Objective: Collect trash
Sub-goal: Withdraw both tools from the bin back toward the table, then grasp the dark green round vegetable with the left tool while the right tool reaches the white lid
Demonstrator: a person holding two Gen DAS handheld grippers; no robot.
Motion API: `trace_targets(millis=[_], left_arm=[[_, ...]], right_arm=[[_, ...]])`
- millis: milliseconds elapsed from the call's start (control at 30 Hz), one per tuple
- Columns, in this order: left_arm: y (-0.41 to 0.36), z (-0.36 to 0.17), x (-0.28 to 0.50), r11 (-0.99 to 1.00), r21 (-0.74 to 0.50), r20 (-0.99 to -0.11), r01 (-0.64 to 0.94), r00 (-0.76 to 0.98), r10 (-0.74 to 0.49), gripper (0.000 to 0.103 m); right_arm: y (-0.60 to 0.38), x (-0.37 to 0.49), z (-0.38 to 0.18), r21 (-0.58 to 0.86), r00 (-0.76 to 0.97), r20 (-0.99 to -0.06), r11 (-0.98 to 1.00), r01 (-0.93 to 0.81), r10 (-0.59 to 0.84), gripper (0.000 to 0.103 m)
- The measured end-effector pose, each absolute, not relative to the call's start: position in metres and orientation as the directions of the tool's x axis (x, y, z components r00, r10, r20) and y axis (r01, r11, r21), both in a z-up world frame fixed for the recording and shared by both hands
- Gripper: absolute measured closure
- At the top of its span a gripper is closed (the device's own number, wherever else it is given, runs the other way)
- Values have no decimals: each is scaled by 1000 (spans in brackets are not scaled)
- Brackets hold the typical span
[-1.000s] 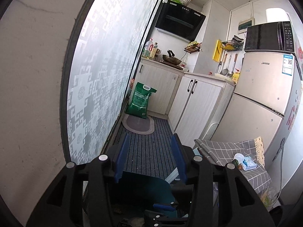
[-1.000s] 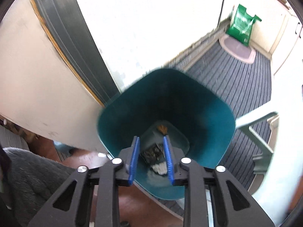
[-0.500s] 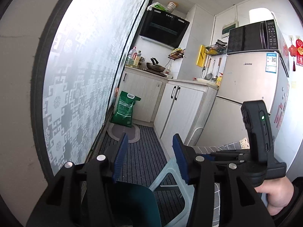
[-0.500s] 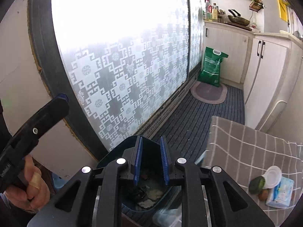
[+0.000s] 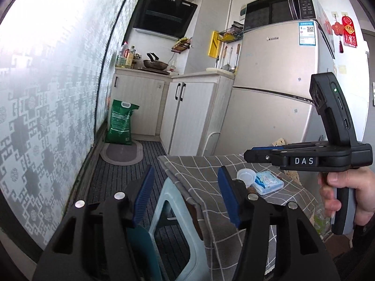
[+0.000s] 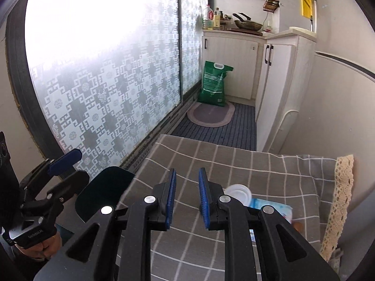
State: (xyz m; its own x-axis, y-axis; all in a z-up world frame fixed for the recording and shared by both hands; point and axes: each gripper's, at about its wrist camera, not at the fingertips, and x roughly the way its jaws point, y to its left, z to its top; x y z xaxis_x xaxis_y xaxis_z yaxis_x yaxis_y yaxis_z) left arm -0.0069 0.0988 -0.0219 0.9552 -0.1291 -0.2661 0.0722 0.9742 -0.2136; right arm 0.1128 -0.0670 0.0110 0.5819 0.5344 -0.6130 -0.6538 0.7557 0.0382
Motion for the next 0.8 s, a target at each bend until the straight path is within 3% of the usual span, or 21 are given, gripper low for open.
trace_targets(millis=[100, 200, 333, 433, 567, 667, 800], left_arm=[[70, -19, 5, 978, -147, -283, 148, 941, -185, 38], [43, -20, 19, 978, -58, -336, 200, 919, -208, 38], [27, -24, 42, 961, -51, -418, 273, 868, -269, 38], [23, -29, 59, 951, -62, -466, 303, 834, -297, 48], [27, -32, 76, 941, -106, -492, 320, 806, -329, 52], [28, -38, 86, 943, -109, -522, 313, 789, -322, 65], [22, -42, 91, 942, -102, -548, 319, 773, -321, 66]], right_arm=[[-88, 124, 6, 53, 588, -625, 779, -625, 514, 84], [-103, 129, 4, 75, 583, -632, 789, -610, 510, 84], [-113, 133, 7, 71, 580, -635, 786, -614, 510, 84], [-119, 139, 10, 88, 560, -641, 776, -625, 525, 84], [-127, 147, 10, 98, 552, -645, 774, -626, 528, 84], [-132, 157, 7, 112, 541, -656, 776, -621, 527, 84], [-139, 170, 2, 161, 520, -661, 779, -606, 541, 84]])
